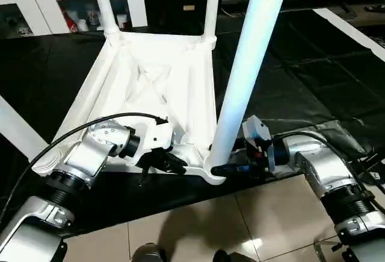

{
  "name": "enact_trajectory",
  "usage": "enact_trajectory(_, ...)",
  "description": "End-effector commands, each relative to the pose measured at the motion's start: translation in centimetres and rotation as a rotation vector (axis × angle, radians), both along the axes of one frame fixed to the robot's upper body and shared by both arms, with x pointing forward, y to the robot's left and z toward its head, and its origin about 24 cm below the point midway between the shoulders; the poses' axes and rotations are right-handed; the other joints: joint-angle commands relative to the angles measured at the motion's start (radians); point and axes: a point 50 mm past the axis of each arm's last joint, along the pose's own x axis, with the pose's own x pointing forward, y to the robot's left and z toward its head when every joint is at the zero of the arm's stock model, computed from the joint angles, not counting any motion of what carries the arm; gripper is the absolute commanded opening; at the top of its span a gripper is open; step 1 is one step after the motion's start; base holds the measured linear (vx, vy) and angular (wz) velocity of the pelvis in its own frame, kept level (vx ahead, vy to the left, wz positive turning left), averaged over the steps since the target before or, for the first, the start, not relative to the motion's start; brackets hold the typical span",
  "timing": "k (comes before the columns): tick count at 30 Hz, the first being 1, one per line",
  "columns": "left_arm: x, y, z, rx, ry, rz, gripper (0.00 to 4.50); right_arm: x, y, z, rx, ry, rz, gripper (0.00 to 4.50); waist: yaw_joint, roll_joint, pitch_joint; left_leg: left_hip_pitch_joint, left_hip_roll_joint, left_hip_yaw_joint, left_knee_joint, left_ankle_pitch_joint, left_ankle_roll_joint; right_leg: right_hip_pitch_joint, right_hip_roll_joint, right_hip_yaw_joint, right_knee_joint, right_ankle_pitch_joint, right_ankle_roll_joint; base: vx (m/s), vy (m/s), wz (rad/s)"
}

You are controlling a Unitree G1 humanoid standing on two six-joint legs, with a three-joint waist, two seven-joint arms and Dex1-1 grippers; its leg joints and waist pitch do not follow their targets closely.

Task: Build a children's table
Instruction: Rotate leg to tighten

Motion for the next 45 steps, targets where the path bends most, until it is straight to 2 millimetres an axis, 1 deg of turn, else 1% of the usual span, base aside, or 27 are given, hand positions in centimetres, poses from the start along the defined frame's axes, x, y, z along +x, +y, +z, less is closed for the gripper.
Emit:
enact_trajectory(1, -0.5, -1.1, 0.0, 0.015, -0.015, -0.083, 0.0, 0.3, 0.0, 0.3, 0.002, -0.007, 0.01, 2.4, -0.005, -0.002, -0.105, 0.01, 0.073, -0.02, -0.058, -0.094, 0.085, 0.067, -0.101, 0.083, -0.058, -0.253, -0.161, 0.0, 0.0, 0.0)
enact_trajectory(7, 0.0, -1.1, 0.0, 0.006, -0.016, -0.025, 0.0, 0.3, 0.2, 0.2, 0.021, 0.001, -0.018, 2.12, -0.005, -0.001, -0.103, 0.011, 0.074, -0.021, -0.058, -0.124, 0.067, 0.066, -0.102, 0.083, -0.063, -0.297, -0.147, 0.0, 0.0, 0.0)
enact_trajectory(9, 0.5, -1.2, 0.2, -0.005, -0.017, 0.024, 0.0, 0.7, 0.6, -0.1, 0.007, 0.003, -0.092, 2.1, -0.007, -0.003, -0.1, 0.012, 0.073, -0.023, -0.06, -0.134, 0.058, 0.066, -0.101, 0.082, -0.065, -0.32, -0.143, 0.0, 0.0, 0.0)
enact_trajectory(11, 0.9, -1.4, 0.5, -0.032, -0.02, 0.072, 0.0, 1.3, 1.2, -0.4, -0.022, -0.016, -0.183, 2.09, -0.012, 0.001, -0.098, 0.013, 0.071, -0.023, -0.06, -0.154, 0.046, 0.063, -0.102, 0.081, -0.071, -0.357, -0.132, 0.0, 0.0, 0.0)
enact_trajectory(14, 1.4, -1.8, 0.9, -0.065, -0.019, 0.122, 0.0, 2.5, 2.2, -0.7, -0.039, -0.051, -0.344, 2.03, -0.031, -0.003, -0.09, 0.015, 0.063, -0.027, -0.064, -0.217, 0.015, 0.064, -0.103, 0.073, -0.089, -0.47, -0.099, 0.0, 0.0, 0.0)
enact_trajectory(15, 1.5, -1.9, 1.0, -0.071, -0.027, 0.142, 0.0, 3.1, 2.7, -0.8, -0.035, -0.057, -0.412, 2.03, -0.042, -0.007, -0.09, 0.008, 0.061, -0.032, -0.064, -0.231, 0.003, 0.071, -0.105, 0.068, -0.091, -0.51, -0.075, 0.0, 0.0, 0.0)
enact_trajectory(16, 1.8, -2.1, 1.1, -0.073, -0.037, 0.165, 0.0, 3.6, 3.3, -0.9, -0.035, -0.064, -0.489, 2.02, -0.055, -0.005, -0.088, 0.007, 0.061, -0.036, -0.064, -0.253, -0.006, 0.067, -0.105, 0.062, -0.098, -0.548, -0.056, -0.052, 0.01, -0.14)
enact_trajectory(17, 2.0, -2.2, 1.1, -0.074, -0.047, 0.185, 0.0, 3.9, 3.6, -1.0, -0.037, -0.067, -0.531, 2.01, -0.068, -0.008, -0.088, 0.007, 0.056, -0.038, -0.06, -0.267, -0.011, 0.071, -0.107, 0.057, -0.107, -0.58, -0.035, 0.0, 0.0, 0.0)
enact_trajectory(18, 2.1, -2.3, 1.2, -0.074, -0.051, 0.193, 0.0, 4.0, 3.8, -1.0, -0.037, -0.069, -0.55, 2.01, -0.071, -0.004, -0.089, 0.009, 0.056, -0.038, -0.059, -0.267, -0.01, 0.07, -0.107, 0.057, -0.107, -0.579, -0.034, 0.0, 0.0, 0.0)
enact_trajectory(19, 2.6, -2.6, 1.3, -0.08, -0.068, 0.241, 0.0, 4.6, 4.7, -1.2, -0.04, -0.072, -0.644, 2.0, -0.083, -0.003, -0.087, 0.006, 0.057, -0.039, -0.06, -0.268, -0.007, 0.07, -0.106, 0.055, -0.109, -0.569, -0.035, 0.0, 0.0, 0.0)
enact_trajectory(20, 2.8, -2.7, 1.4, -0.084, -0.078, 0.269, 0.0, 4.8, 5.2, -1.3, -0.041, -0.07, -0.686, 1.99, -0.086, -0.002, -0.089, 0.004, 0.059, -0.043, -0.06, -0.266, -0.009, 0.073, -0.107, 0.053, -0.106, -0.556, -0.037, 0.0, 0.0, 0.0)
enact_trajectory(21, 2.9, -2.8, 1.4, -0.084, -0.079, 0.273, 0.0, 4.8, 5.2, -1.3, -0.041, -0.07, -0.692, 1.99, -0.092, 0.002, -0.09, 0.007, 0.063, -0.044, -0.063, -0.276, -0.01, 0.068, -0.105, 0.054, -0.105, -0.532, -0.047, 0.0, 0.0, 0.0)
enact_trajectory(22, 3.2, -2.9, 1.5, -0.089, -0.088, 0.309, 0.0, 5.0, 5.7, -1.3, -0.041, -0.065, -0.735, 1.98, -0.094, -0.001, -0.093, 0.014, 0.061, -0.038, -0.059, -0.264, -0.004, 0.063, -0.108, 0.064, -0.101, -0.481, -0.069, 0.0, 0.0, 0.0)
enact_trajectory(23, 3.8, -3.4, 1.8, -0.102, -0.106, 0.383, 0.0, 5.5, 6.7, -1.4, -0.04, -0.06, -0.839, 1.98, -0.094, -0.001, -0.092, 0.014, 0.061, -0.037, -0.06, -0.256, 0.0, 0.062, -0.107, 0.066, -0.097, -0.458, -0.083, 0.0, 0.0, 0.0)
enact_trajectory(24, 3.9, -3.4, 1.8, -0.105, -0.109, 0.398, 0.0, 5.5, 6.9, -1.4, -0.042, -0.061, -0.856, 1.98, -0.098, 0.001, -0.093, 0.014, 0.062, -0.035, -0.06, -0.24, -0.001, 0.058, -0.103, 0.069, -0.09, -0.421, -0.11, 0.0, 0.0, 0.0)
enact_trajectory(25, 4.1, -3.6, 1.9, -0.109, -0.114, 0.424, 0.0, 5.6, 7.3, -1.4, -0.046, -0.064, -0.886, 1.98, -0.096, 0.001, -0.097, 0.014, 0.061, -0.034, -0.059, -0.217, 0.002, 0.062, -0.103, 0.072, -0.084, -0.385, -0.121, 0.0, 0.0, 0.0)
enact_trajectory(26, 4.1, -3.6, 1.9, -0.11, -0.114, 0.428, 0.0, 5.7, 7.4, -1.4, -0.047, -0.067, -0.89, 1.98, -0.095, 0.001, -0.096, 0.013, 0.061, -0.032, -0.059, -0.21, 0.007, 0.062, -0.103, 0.073, -0.083, -0.37, -0.126, 0.0, 0.0, 0.0)
enact_trajectory(27, 4.5, -3.8, 2.0, -0.116, -0.12, 0.468, 0.0, 5.8, 8.3, -1.3, -0.044, -0.08, -0.927, 1.98, -0.093, 0.003, -0.097, 0.014, 0.063, -0.03, -0.058, -0.2, 0.013, 0.059, -0.104, 0.076, -0.08, -0.341, -0.136, 0.0, 0.0, 0.0)
enact_trajectory(29, 4.8, -4.0, 2.1, -0.121, -0.123, 0.496, 0.0, 6.0, 9.1, -1.0, -0.03, -0.081, -0.953, 1.98, -0.092, 0.002, -0.099, 0.01, 0.062, -0.029, -0.058, -0.17, 0.02, 0.063, -0.103, 0.078, -0.071, -0.295, -0.151, 0.0, 0.0, 0.0)
enact_trajectory(32, 5.0, -4.0, 2.2, -0.125, -0.132, 0.523, 0.0, 6.1, 9.5, -0.9, -0.028, -0.085, -0.957, 1.98, -0.088, 0.003, -0.101, 0.009, 0.063, -0.027, -0.058, -0.151, 0.029, 0.065, -0.102, 0.08, -0.066, -0.259, -0.16, 0.0, 0.0, 0.0)
enact_trajectory(33, 5.1, -4.0, 2.2, -0.125, -0.132, 0.526, 0.0, 6.1, 9.5, -0.7, -0.015, -0.091, -0.95, 2.54, -0.084, 0.002, -0.102, 0.009, 0.063, -0.026, -0.058, -0.137, 0.038, 0.066, -0.101, 0.081, -0.062, -0.232, -0.164, 0.0, 0.0, 0.0)
enact_trajectory(36, 5.2, -4.0, 2.3, -0.126, -0.137, 0.537, 0.0, 6.2, 8.9, -0.6, -0.015, -0.116, -0.933, 2.76, -0.077, 0.002, -0.104, 0.009, 0.066, -0.024, -0.057, -0.108, 0.048, 0.067, -0.101, 0.082, -0.055, -0.189, -0.18, 0.0, 0.0, 0.0)
enact_trajectory(37, 5.2, -3.9, 2.2, -0.122, -0.138, 0.538, 0.0, 6.2, 8.7, -0.6, -0.014, -0.127, -0.924, 3.02, -0.071, 0.005, -0.106, 0.013, 0.068, -0.023, -0.057, -0.098, 0.052, 0.063, -0.101, 0.084, -0.054, -0.171, -0.185, 0.0, 0.0, 0.0)
enact_trajectory(39, 5.3, -3.8, 2.1, -0.11, -0.144, 0.537, 0.0, 6.2, 8.3, -0.5, -0.009, -0.146, -0.909, 3.11, -0.068, 0.003, -0.105, 0.011, 0.069, -0.024, -0.058, -0.099, 0.057, 0.066, -0.1, 0.083, -0.05, -0.16, -0.188, 0.0, 0.0, 0.0)
enact_trajectory(42, 5.2, -3.4, 1.8, -0.094, -0.151, 0.534, 0.0, 6.0, 7.1, -0.4, 0.002, -0.156, -0.884, 3.19, -0.064, 0.003, -0.104, 0.011, 0.067, -0.023, -0.058, -0.111, 0.058, 0.068, -0.101, 0.084, -0.055, -0.174, -0.18, 0.0, 0.0, 0.0)
enact_trajectory(43, 5.2, -3.3, 1.8, -0.092, -0.151, 0.533, 0.0, 5.9, 6.7, -0.4, 0.006, -0.153, -0.872, 3.42, -0.061, 0.002, -0.106, 0.012, 0.068, -0.023, -0.058, -0.11, 0.059, 0.067, -0.102, 0.085, -0.054, -0.177, -0.18, 0.0, 0.0, 0.0)
enact_trajectory(45, 5.1, -3.0, 1.6, -0.086, -0.151, 0.532, 0.0, 5.6, 5.5, -0.2, 0.047, -0.146, -0.841, 3.54, -0.055, 0.001, -0.105, 0.013, 0.067, -0.021, -0.058, -0.122, 0.066, 0.068, -0.1, 0.084, -0.059, -0.19, -0.168, 0.0, 0.0, 0.0)
